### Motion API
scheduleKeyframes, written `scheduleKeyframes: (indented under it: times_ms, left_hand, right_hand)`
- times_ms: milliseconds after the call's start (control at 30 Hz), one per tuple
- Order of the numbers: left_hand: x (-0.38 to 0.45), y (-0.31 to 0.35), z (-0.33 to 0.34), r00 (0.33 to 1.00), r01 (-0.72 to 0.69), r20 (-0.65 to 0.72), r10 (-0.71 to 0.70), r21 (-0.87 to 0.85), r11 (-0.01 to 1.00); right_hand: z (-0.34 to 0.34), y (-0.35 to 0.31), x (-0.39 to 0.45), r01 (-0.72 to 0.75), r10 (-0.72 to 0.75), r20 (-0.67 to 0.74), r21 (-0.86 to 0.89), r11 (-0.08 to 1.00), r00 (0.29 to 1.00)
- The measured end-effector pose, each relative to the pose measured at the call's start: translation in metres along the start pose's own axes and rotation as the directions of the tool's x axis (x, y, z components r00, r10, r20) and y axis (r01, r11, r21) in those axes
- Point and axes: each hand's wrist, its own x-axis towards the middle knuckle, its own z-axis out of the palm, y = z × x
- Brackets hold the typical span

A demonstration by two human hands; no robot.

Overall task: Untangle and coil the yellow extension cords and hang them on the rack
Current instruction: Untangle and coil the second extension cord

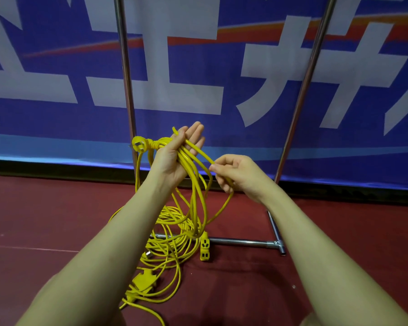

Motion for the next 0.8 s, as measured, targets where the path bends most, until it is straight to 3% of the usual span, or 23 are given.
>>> scheduleKeyframes:
  times_ms: [200, 500, 667, 800]
  left_hand:
    - [0.001, 0.002, -0.004, 0.994, -0.069, -0.085, 0.061, -0.087, 0.994]
    - [-0.007, 0.000, 0.004, 1.000, -0.002, -0.005, 0.002, -0.050, 0.999]
    - [-0.005, 0.000, 0.004, 1.000, -0.014, 0.003, 0.014, -0.033, 0.999]
    - [-0.004, 0.001, 0.005, 0.999, -0.032, 0.031, 0.032, -0.005, 0.999]
  right_hand:
    - [-0.001, 0.010, 0.000, 0.073, -0.071, -0.096, 0.018, 0.997, 0.993]
    - [0.008, 0.002, 0.006, 0.147, -0.146, -0.119, -0.007, 0.989, 0.982]
    - [0.012, 0.014, 0.008, 0.075, -0.067, 0.085, -0.095, 0.993, 0.994]
    - [0.010, 0.013, 0.007, 0.051, -0.052, 0.108, 0.011, 0.999, 0.993]
